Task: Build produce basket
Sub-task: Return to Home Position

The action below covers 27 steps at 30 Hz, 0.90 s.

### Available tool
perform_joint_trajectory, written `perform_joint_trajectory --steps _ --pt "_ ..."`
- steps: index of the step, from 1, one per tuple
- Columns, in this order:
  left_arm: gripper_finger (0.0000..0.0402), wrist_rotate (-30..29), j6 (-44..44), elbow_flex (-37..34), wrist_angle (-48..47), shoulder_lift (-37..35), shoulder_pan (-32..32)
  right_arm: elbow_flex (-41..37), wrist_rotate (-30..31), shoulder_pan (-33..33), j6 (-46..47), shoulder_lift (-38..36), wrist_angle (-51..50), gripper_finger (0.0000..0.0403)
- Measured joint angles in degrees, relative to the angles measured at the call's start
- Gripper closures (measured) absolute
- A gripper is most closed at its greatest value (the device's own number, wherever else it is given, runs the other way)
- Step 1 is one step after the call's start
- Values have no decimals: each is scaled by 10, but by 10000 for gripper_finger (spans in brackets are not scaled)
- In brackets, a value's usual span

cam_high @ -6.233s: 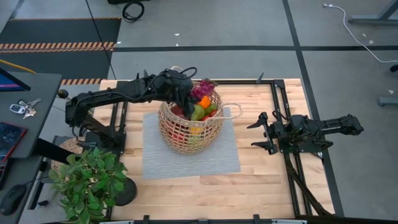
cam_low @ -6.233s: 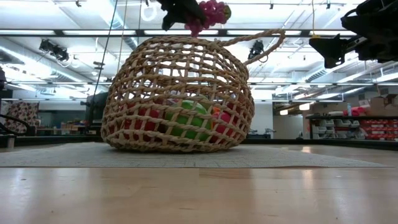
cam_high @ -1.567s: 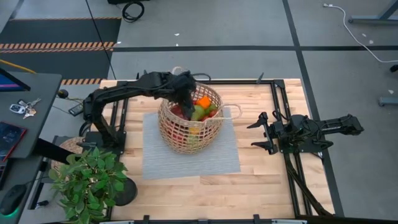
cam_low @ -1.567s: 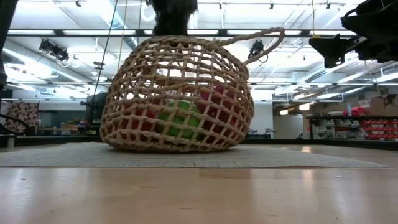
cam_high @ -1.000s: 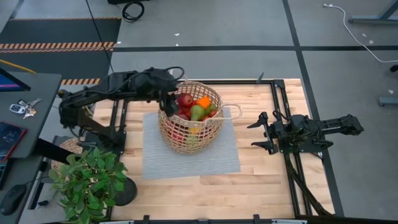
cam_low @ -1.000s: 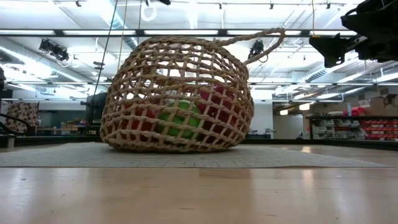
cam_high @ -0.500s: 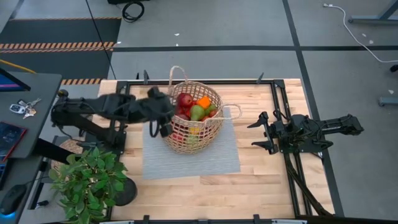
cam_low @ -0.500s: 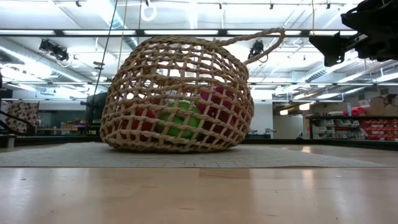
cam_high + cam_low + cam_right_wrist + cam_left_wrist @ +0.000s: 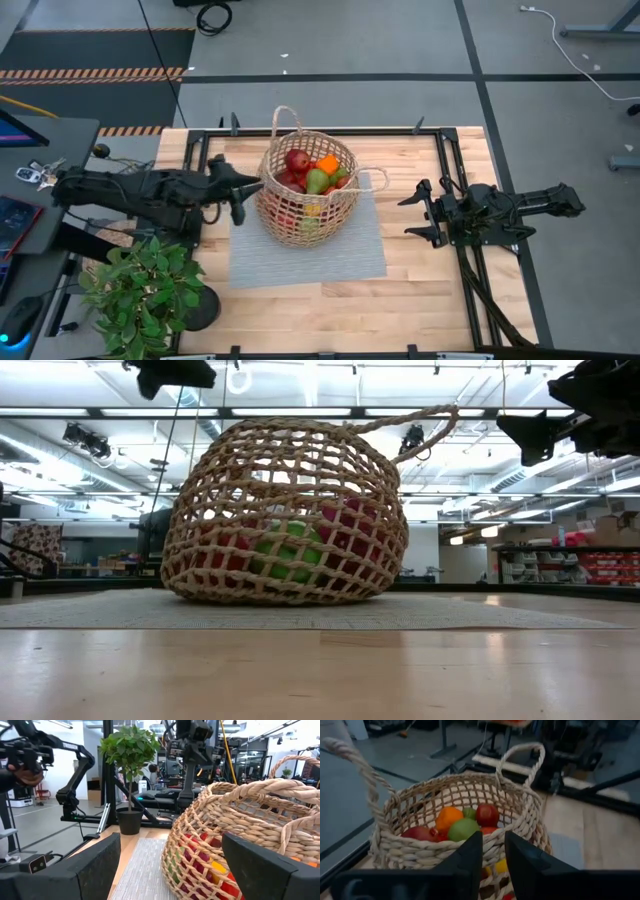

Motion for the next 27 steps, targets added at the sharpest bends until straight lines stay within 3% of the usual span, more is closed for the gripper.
perform_joint_trajectory --steps 14,27 --pt "332 -2 0 -230 179 -191 0 0 0 0 0 0 0 52" --pt "336 -1 -8 -370 291 -277 0 0 0 0 0 0 0 52"
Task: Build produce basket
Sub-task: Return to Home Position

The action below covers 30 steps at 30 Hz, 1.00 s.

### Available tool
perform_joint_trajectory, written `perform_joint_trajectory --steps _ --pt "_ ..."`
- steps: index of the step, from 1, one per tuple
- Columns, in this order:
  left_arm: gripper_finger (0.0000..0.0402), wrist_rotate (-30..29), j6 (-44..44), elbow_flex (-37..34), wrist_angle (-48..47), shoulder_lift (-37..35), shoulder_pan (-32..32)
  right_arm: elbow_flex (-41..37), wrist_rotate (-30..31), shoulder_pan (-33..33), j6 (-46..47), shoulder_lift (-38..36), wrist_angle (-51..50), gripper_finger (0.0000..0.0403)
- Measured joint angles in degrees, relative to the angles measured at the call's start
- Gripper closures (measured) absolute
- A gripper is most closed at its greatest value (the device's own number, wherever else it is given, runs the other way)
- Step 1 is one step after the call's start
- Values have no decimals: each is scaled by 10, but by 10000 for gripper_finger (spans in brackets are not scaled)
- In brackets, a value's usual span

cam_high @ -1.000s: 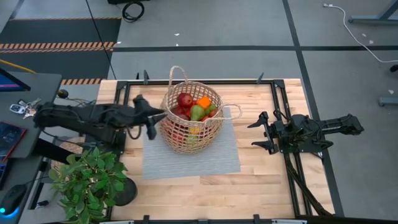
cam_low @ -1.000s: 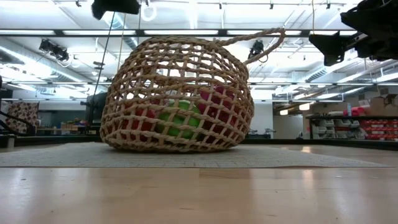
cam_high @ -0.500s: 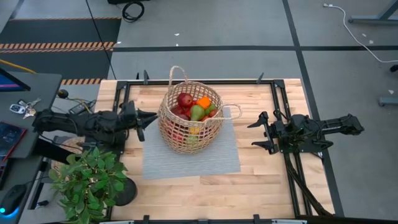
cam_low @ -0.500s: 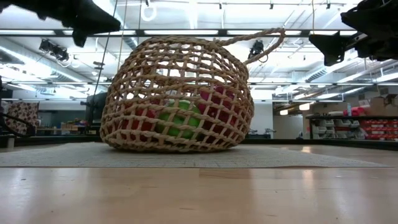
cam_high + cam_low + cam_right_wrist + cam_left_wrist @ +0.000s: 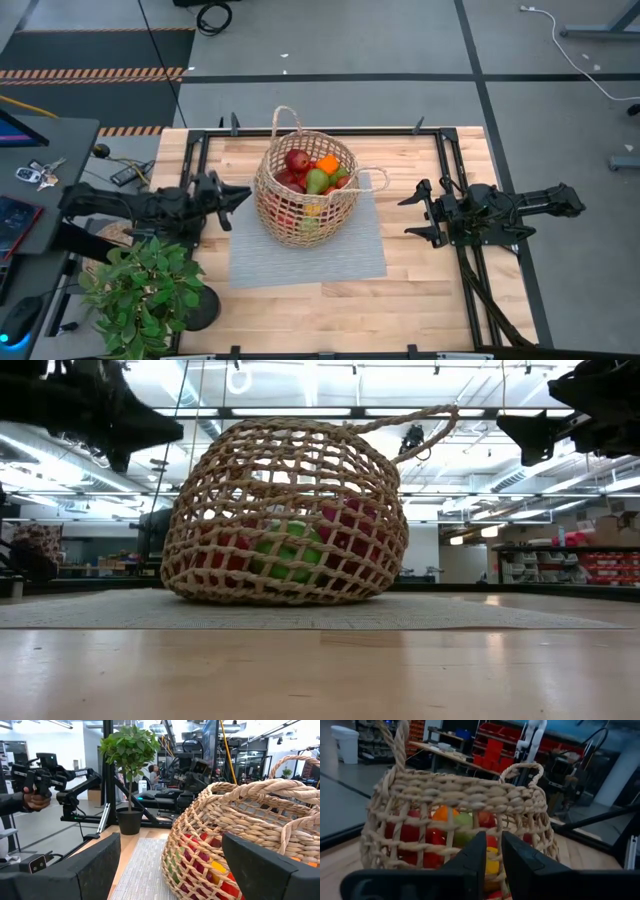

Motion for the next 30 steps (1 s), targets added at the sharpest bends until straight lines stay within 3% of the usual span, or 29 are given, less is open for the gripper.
perform_joint_trajectory --steps 8,30 --pt "336 0 -21 -74 46 -21 0 0 0 0 0 0 0 52" --pt "369 17 71 -100 42 -115 -1 0 0 0 0 0 0 52"
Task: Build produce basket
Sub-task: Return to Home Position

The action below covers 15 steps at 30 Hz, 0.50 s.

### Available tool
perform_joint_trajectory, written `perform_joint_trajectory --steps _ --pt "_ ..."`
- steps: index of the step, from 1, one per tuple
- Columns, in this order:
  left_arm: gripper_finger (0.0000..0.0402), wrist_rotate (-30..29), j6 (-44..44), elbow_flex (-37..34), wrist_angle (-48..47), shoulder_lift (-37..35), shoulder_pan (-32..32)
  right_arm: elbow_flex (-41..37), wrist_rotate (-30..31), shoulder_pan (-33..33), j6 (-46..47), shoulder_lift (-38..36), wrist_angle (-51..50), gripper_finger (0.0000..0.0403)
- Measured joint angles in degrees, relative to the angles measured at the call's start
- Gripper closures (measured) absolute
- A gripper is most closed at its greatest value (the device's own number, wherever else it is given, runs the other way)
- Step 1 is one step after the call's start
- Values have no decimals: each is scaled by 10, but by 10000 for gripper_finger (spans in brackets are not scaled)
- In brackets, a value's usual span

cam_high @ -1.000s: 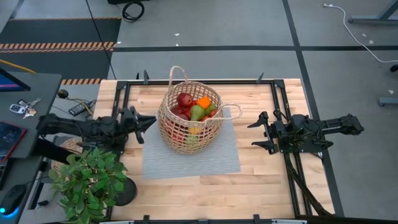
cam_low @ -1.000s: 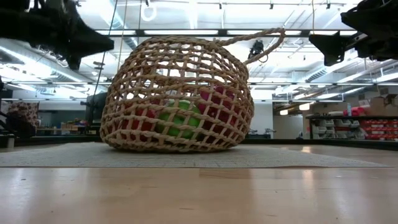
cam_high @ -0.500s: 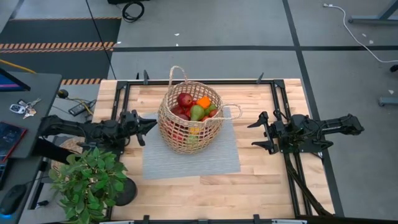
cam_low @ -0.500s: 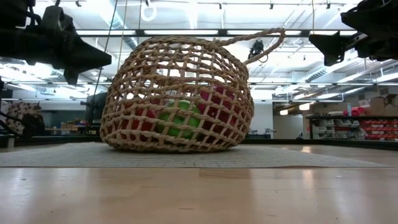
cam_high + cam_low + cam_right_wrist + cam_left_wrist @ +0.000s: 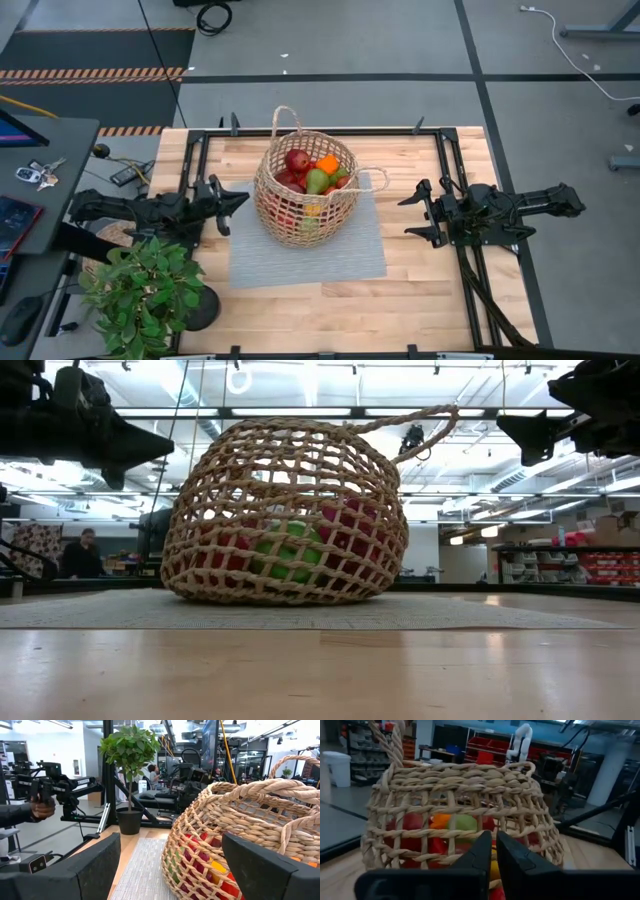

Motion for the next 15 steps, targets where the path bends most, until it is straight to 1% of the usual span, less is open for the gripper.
perform_joint_trajectory --steps 6,11,15 --pt "366 0 -37 0 -44 2 0 0 0 0 0 0 0 52" --pt "371 1 5 0 -49 2 0 0 0 0 0 0 0 52" --pt "370 0 2 0 -49 2 0 0 0 0 0 0 0 52"
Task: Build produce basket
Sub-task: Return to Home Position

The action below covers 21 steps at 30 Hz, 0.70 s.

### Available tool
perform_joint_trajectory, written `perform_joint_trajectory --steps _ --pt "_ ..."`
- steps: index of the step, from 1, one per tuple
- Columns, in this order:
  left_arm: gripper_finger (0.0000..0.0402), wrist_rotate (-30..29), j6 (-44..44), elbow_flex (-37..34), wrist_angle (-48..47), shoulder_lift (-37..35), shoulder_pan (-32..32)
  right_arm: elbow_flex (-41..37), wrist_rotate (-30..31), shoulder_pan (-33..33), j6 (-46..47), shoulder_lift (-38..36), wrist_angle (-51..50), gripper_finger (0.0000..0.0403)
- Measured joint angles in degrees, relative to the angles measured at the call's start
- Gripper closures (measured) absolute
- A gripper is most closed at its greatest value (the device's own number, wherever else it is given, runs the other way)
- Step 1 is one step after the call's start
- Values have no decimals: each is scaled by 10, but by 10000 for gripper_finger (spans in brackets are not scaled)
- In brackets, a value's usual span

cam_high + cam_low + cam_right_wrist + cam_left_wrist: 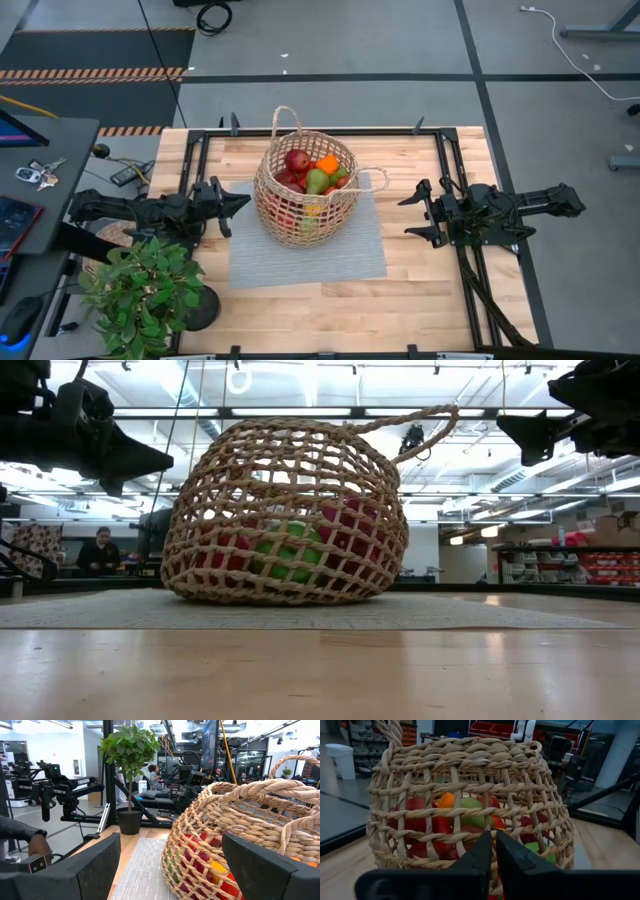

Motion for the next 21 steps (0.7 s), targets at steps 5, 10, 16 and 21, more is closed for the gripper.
perform_joint_trajectory --steps 5,10,16,21 --pt "362 0 0 0 0 0 0 0 0 0 0 0 0 52" --pt "365 0 0 0 0 0 0 0 0 0 0 0 0 52" --pt "371 0 0 0 0 0 0 0 0 0 0 0 0 52" --pt "365 0 0 0 0 0 0 0 0 0 0 0 0 52"
